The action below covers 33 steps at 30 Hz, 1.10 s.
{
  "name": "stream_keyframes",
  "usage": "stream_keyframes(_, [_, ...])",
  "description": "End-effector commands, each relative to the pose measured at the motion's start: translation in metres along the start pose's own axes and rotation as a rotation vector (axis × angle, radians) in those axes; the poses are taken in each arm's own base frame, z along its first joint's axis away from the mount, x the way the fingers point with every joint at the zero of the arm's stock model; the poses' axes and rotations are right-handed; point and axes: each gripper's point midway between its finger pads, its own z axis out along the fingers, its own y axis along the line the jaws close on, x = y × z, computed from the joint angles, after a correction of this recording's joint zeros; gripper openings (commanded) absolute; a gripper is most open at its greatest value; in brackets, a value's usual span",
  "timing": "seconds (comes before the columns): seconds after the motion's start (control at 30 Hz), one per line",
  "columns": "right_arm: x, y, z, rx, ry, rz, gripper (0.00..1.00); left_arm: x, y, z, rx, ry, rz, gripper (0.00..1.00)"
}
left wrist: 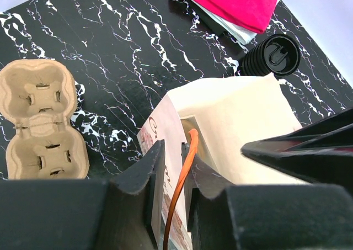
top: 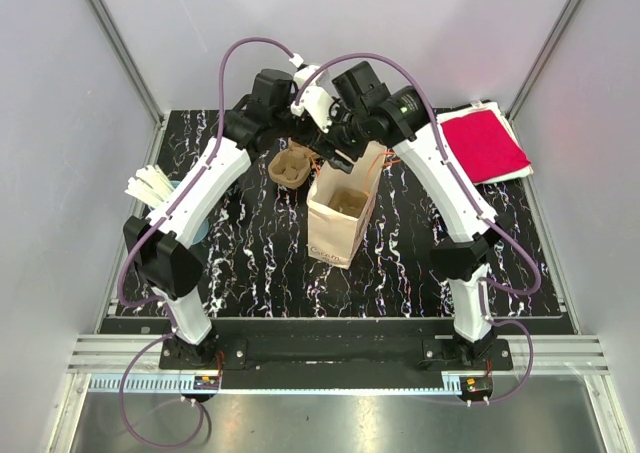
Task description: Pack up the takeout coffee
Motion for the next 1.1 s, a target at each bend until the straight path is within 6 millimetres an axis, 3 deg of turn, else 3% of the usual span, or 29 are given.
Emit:
stream_keyframes(0.0, [-0.015, -0.003, -0.057, 0.068, -0.097, -0.017, 0.72, -0.038, -0.017, -0.024, 0.029, -0.121, 0.051, 0.22])
stream_keyframes(0.13, [-0.023, -0.007, -0.079, 0.105, -0.157, -0.039, 0.72, -0.038, -0.019, -0.023, 0.033, -0.121, 0.059, 0.22])
stream_keyframes(0.37, [-0.048, -0.013, -0.144, 0.197, -0.344, -0.086, 0.76, -0.038, -0.019, -0.022, 0.032, -0.12, 0.068, 0.23])
stream_keyframes(0.47, [-0.048, -0.014, -0.162, 0.232, -0.377, -0.101, 0.77, -0.038, -0.019, -0.023, 0.029, -0.121, 0.073, 0.23])
stream_keyframes(0.57, [-0.038, -0.014, -0.167, 0.255, -0.353, -0.109, 0.77, -0.039, -0.019, -0.023, 0.026, -0.125, 0.078, 0.23])
stream_keyframes(0.83, [0.006, -0.017, -0.143, 0.263, -0.195, -0.133, 0.76, -0.04, -0.019, -0.029, 0.018, -0.126, 0.108, 0.24])
stream_keyframes(1.07, [0.029, -0.023, -0.132, 0.259, -0.137, -0.144, 0.72, -0.033, -0.019, -0.027, 0.013, -0.108, 0.125, 0.24])
